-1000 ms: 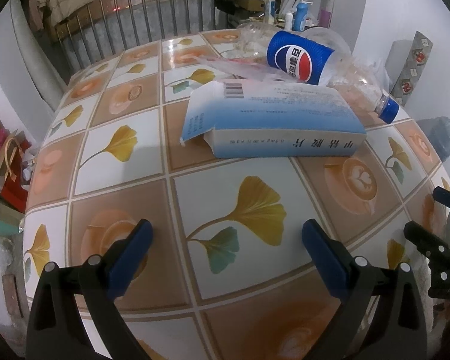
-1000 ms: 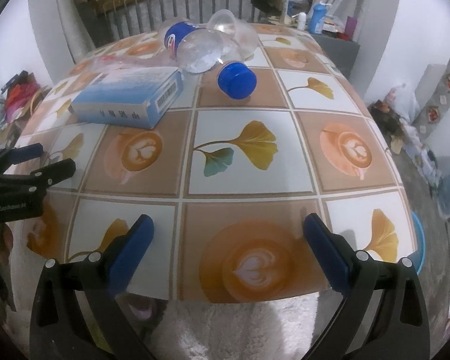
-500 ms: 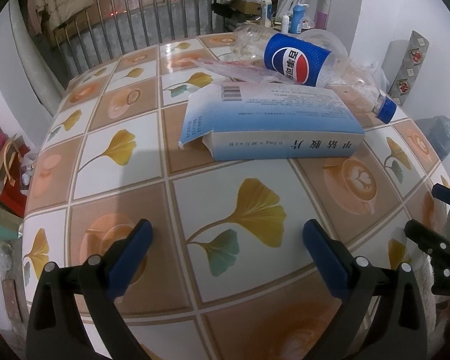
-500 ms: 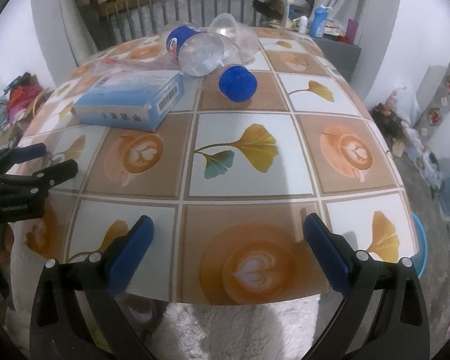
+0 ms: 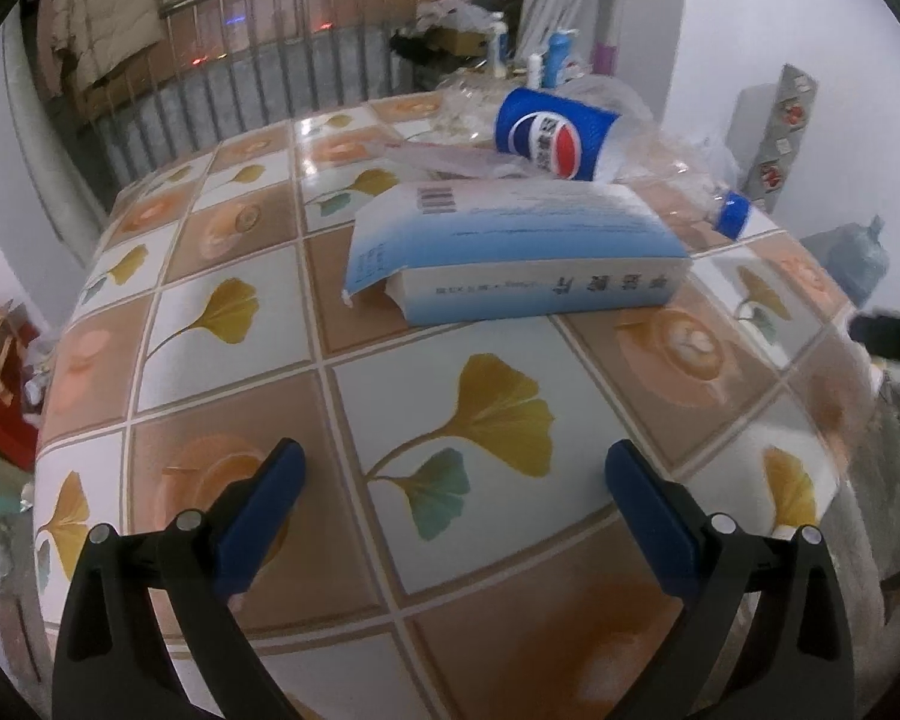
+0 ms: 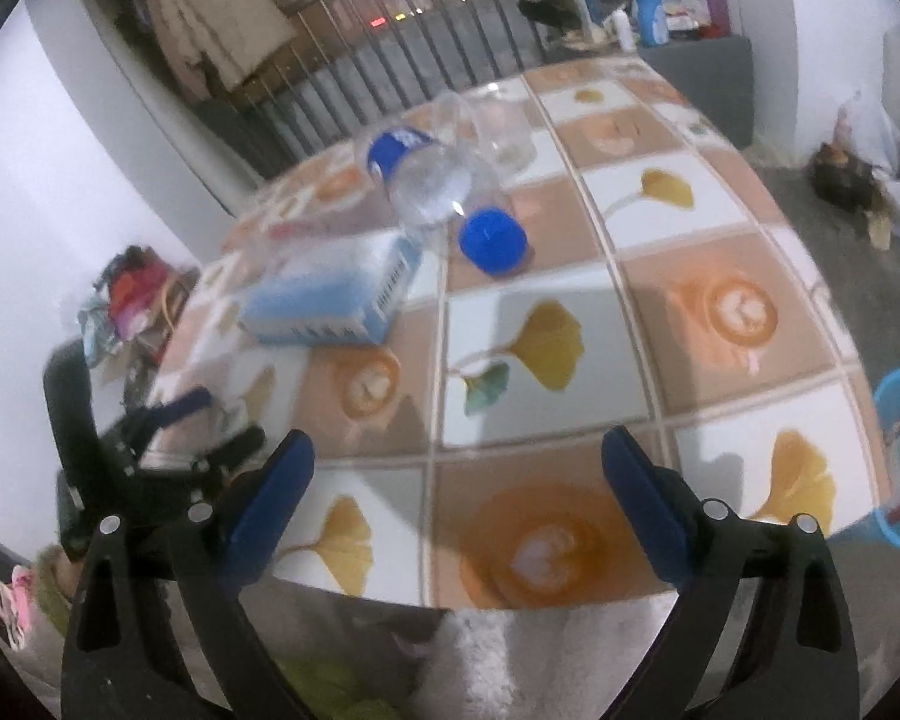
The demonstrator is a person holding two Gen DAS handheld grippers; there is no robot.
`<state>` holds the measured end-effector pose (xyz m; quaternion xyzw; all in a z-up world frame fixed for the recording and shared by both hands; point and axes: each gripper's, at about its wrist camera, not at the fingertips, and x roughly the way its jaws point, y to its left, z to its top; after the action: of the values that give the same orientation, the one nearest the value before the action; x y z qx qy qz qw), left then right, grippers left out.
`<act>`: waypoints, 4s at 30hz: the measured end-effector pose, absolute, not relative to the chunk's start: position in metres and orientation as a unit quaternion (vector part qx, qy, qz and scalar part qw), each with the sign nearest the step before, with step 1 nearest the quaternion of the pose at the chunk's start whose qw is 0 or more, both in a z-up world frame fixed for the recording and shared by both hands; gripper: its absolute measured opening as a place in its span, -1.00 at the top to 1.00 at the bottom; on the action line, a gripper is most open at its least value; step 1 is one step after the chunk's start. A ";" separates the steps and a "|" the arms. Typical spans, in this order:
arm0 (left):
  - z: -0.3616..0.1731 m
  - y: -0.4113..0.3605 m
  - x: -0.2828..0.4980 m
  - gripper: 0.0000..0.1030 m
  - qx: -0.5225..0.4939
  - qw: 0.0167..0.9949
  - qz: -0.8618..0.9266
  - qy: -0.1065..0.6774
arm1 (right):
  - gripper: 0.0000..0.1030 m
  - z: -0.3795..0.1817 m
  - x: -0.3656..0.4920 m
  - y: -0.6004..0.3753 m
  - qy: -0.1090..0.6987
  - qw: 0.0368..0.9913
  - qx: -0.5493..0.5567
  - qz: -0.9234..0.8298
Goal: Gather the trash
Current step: 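Grasp the Pepsi bottle around its label with the right tool, then grasp the blue medicine box with the left tool while the right holds the Pepsi bottle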
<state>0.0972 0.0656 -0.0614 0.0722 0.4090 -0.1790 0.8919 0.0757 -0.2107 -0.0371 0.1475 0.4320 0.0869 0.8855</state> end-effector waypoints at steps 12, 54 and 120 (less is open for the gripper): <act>-0.022 0.094 0.098 -0.90 -0.033 0.916 -0.221 0.333 | -0.62 0.016 0.142 -0.193 0.402 0.904 0.083 0.123; -0.030 0.099 0.102 -0.53 -0.120 0.896 -0.283 0.319 | -0.14 0.015 0.224 -0.169 0.503 0.857 -0.002 0.117; -0.047 0.113 0.149 0.45 -0.264 0.781 -0.267 0.499 | -0.14 -0.038 0.132 -0.246 0.513 0.806 0.258 0.142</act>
<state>0.1495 0.1132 -0.0473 -0.2636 0.4988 -0.2665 0.7815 0.1321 -0.2462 -0.0381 0.2576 0.5130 0.1423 0.8063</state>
